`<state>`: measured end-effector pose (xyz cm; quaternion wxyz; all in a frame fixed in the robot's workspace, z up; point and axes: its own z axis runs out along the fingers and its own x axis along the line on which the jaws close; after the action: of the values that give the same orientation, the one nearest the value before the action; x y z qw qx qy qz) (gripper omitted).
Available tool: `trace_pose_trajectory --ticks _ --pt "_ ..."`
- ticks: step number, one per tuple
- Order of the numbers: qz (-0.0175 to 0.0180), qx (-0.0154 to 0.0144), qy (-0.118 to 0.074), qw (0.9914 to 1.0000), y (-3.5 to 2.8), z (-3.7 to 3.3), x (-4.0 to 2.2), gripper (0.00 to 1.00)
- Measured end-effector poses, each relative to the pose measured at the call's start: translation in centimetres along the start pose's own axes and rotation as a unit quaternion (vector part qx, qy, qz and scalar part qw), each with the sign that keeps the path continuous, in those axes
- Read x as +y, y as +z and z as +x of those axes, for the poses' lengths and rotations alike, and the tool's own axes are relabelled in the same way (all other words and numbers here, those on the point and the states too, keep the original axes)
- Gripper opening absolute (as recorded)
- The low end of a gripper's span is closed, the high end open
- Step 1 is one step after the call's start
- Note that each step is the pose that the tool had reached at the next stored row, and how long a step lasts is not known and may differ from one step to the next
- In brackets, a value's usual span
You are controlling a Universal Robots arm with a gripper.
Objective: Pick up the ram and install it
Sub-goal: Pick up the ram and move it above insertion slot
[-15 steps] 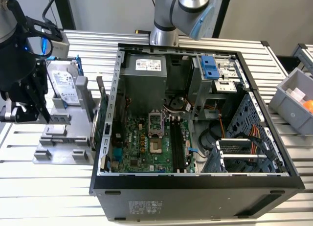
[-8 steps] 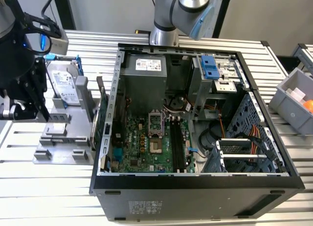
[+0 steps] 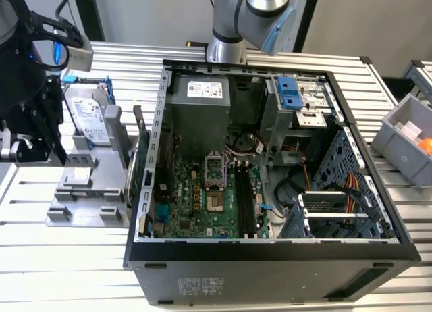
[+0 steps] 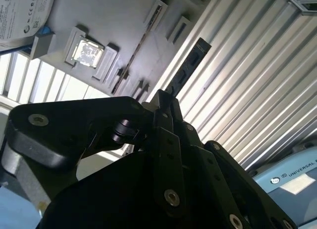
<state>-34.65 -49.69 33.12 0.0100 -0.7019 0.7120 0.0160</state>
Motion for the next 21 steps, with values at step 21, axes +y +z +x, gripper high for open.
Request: trace_pose_trajectory --ticks 21 --pt "0.0000 0.0000 0.000 1.00000 -1.62 -0.06 0.01 0.00"
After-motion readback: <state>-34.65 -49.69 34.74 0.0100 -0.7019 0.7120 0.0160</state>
